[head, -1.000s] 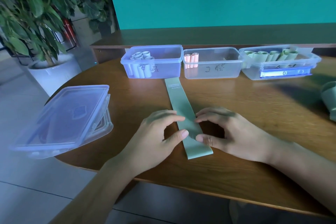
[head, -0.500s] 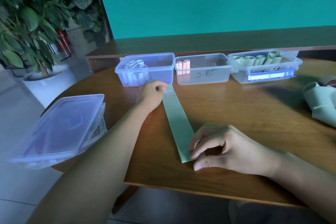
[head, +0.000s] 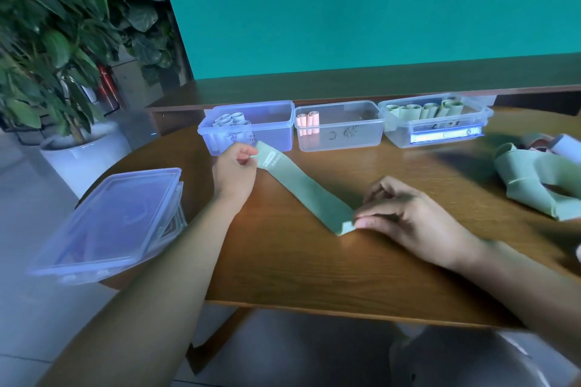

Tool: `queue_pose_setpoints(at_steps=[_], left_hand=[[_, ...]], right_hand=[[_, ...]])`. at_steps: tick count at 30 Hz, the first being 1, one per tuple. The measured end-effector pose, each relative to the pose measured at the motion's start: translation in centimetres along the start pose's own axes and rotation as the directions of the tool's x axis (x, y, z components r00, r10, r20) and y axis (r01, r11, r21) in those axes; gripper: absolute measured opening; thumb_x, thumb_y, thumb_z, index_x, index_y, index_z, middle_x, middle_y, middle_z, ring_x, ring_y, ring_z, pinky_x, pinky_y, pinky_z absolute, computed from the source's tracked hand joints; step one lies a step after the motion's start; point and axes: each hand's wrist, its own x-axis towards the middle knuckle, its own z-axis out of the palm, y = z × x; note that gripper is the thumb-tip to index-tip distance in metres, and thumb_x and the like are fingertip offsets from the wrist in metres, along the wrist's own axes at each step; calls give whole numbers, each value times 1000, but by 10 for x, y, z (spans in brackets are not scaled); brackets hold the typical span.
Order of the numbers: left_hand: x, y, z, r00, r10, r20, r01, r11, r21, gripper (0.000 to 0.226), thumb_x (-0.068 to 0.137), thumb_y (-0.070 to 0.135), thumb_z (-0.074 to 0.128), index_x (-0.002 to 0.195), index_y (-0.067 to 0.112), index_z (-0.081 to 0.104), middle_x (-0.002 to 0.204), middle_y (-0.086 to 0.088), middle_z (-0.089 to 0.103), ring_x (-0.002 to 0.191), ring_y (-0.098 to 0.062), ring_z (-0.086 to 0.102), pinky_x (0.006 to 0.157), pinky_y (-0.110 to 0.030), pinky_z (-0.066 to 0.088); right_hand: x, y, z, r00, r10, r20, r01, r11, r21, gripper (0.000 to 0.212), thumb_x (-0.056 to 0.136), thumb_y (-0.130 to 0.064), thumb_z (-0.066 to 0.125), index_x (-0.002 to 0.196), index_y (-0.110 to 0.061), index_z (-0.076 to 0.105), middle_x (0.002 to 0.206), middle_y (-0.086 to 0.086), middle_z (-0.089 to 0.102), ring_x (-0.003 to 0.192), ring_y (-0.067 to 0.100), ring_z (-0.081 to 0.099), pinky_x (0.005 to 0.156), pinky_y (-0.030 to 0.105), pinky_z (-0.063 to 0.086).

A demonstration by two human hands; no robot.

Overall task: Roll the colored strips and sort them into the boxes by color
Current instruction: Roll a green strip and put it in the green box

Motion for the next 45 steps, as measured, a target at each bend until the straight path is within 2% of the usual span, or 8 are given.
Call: queue_pose_setpoints(at_steps=[4, 8, 14, 25, 29, 35, 40, 45], left_hand=[[-31, -1, -27, 1000, 19, 3, -19, 1000, 2, 30, 94, 9, 58, 86, 33, 74, 91, 21, 69, 83, -5, 64, 81, -27, 53], [-56, -2, -48, 999, -30, 14, 30, 999, -25, 30, 94, 12, 60, 86, 35, 78, 87, 25, 71, 86, -7, 67, 84, -28, 55], [-95, 8, -67, 999, 36, -7, -36, 989, -144, 17, 92, 16, 70, 97, 31, 75, 85, 9, 75, 84, -8, 71, 84, -35, 60], [-157, 38, -85, 996, -36, 84, 47, 989, -138, 16, 94, 24, 67, 106, 24, 76, 81, 12, 76, 80, -4, 73, 84, -34, 61], [-176, 49, -78, 988, -31, 152, 62, 976, -210, 18, 97, 19, 62, 109, 22, 76, 79, 7, 77, 77, -8, 74, 79, -30, 61], [-185, 54, -61, 957, 61, 284, -17, 988, -153, 27, 95, 22, 64, 120, 29, 72, 98, 14, 77, 90, -1, 71, 87, -25, 57], [-186, 53, -55, 932, 67, 355, -31, 994, -105, 36, 95, 19, 65, 130, 25, 66, 112, 16, 73, 102, 10, 65, 90, -8, 48], [-189, 53, -55, 942, 78, 327, -59, 996, -68, 34, 94, 19, 67, 127, 27, 68, 105, 16, 75, 98, 4, 68, 89, -19, 55]], right_hand=[[-10, 3, -18, 963, 265, 45, -251, 947, -199, 33, 87, -71, 47, 108, -56, 67, 99, -30, 69, 85, -5, 63, 78, 32, 53], [-6, -1, -20, 951, 309, 17, -308, 940, 149, 22, 92, -46, 60, 93, -31, 76, 71, -9, 71, 48, 13, 59, 61, 25, 50], [19, 4, -19, 911, 411, -33, -349, 811, 470, 17, 92, -31, 71, 98, -16, 75, 84, 8, 74, 72, 16, 66, 66, 29, 58], [130, 1, -6, 855, 455, -249, -304, 828, 472, 27, 91, -16, 76, 117, -18, 67, 110, 1, 73, 98, 20, 69, 82, 24, 51], [170, -1, 16, 858, 445, -256, -263, 810, 525, 17, 90, -16, 77, 90, -31, 69, 100, -1, 77, 87, 22, 71, 81, 36, 57], [212, -4, 48, 868, 471, -159, -272, 718, 640, 22, 89, -7, 77, 109, -13, 71, 100, 2, 76, 75, 19, 69, 72, 47, 62], [199, -16, 61, 921, 390, -16, -301, 736, 607, 41, 94, 2, 66, 132, -10, 59, 132, 7, 58, 80, 15, 73, 70, 24, 60], [138, -25, 63, 944, 328, 20, -262, 714, 649, 18, 99, -2, 61, 116, -7, 62, 102, 11, 68, 72, 21, 75, 59, 29, 59]])
